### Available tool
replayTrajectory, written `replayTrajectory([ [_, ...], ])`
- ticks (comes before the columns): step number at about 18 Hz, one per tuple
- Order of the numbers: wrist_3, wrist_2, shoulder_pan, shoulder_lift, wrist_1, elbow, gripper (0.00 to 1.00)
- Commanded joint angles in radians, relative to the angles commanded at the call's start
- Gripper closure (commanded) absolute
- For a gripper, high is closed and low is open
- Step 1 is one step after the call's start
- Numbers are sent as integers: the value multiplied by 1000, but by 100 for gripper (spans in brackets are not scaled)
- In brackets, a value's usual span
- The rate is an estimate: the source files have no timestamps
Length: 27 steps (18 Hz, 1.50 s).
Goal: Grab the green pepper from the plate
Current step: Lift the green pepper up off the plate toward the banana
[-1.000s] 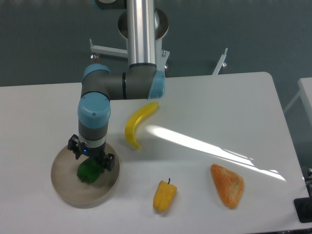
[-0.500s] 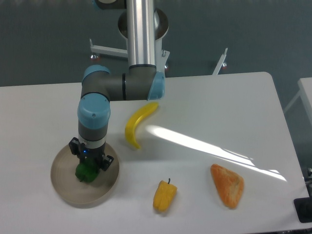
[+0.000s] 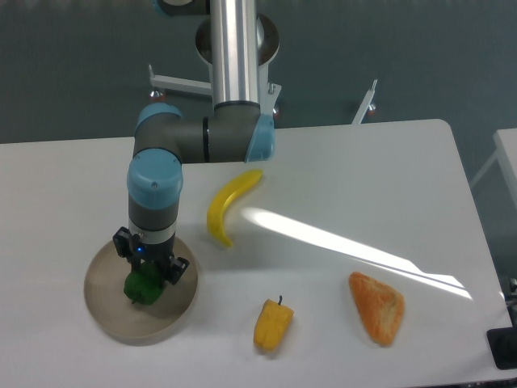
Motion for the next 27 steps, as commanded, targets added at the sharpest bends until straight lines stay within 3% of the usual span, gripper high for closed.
replayTrajectory([
  [5, 213, 15, 126, 64, -222, 83, 63],
  [7, 299, 49, 173, 75, -267, 101, 63],
  [13, 441, 64, 259, 83, -275, 107, 63],
  [27, 428, 63, 253, 80, -267, 95, 63],
])
